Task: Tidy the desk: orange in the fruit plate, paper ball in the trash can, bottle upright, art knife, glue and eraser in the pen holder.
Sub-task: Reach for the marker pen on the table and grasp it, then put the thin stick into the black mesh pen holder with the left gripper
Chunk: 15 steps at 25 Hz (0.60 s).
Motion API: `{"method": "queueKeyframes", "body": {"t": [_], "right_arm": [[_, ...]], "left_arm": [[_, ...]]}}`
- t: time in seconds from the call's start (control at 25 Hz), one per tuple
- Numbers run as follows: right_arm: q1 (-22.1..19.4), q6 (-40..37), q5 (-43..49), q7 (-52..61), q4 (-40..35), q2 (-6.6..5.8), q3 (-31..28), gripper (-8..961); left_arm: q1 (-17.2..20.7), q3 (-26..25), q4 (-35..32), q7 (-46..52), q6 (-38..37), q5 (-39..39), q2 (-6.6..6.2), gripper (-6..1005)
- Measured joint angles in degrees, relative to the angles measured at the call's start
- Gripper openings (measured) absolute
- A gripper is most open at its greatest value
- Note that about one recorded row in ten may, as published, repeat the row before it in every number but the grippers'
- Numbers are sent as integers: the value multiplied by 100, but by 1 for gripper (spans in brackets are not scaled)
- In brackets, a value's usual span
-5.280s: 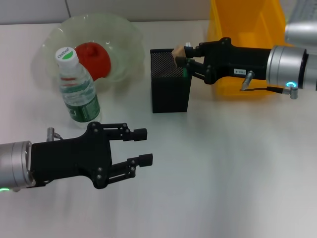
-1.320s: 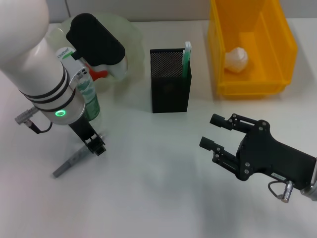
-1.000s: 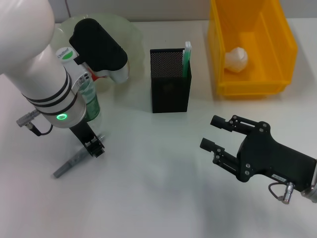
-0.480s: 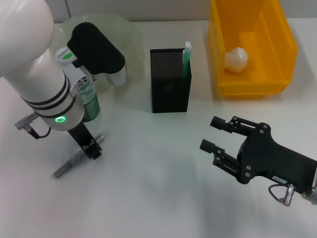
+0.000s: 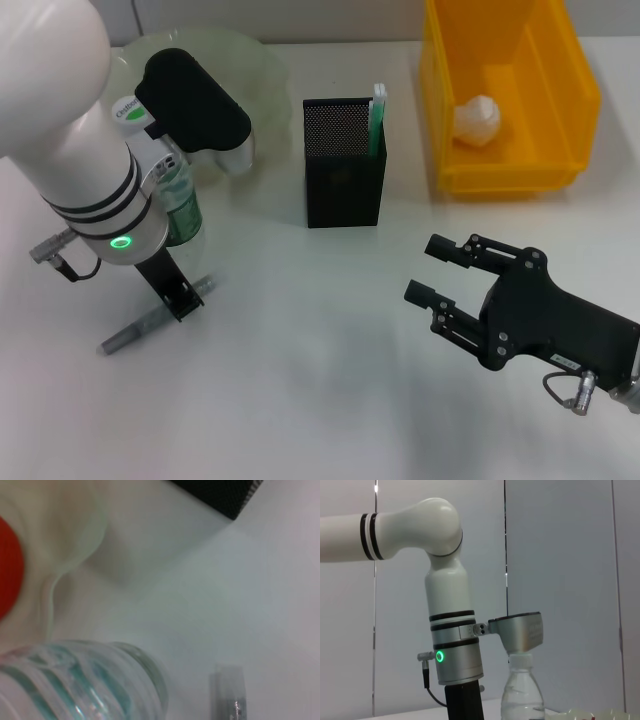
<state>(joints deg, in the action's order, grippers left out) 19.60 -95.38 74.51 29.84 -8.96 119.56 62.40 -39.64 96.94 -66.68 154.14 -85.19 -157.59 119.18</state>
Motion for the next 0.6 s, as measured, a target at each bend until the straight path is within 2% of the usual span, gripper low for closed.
{"method": "queueKeyframes", "body": {"t": [0.08, 0.6], "right_arm": [[-1, -19, -26, 31, 1, -1, 0, 484], [-13, -53, -69, 50, 9, -9, 0, 485]], "left_arm": [[-2, 4, 20, 4, 8, 0, 0, 160], [35, 75, -77, 27, 47, -9, 0, 154]]}}
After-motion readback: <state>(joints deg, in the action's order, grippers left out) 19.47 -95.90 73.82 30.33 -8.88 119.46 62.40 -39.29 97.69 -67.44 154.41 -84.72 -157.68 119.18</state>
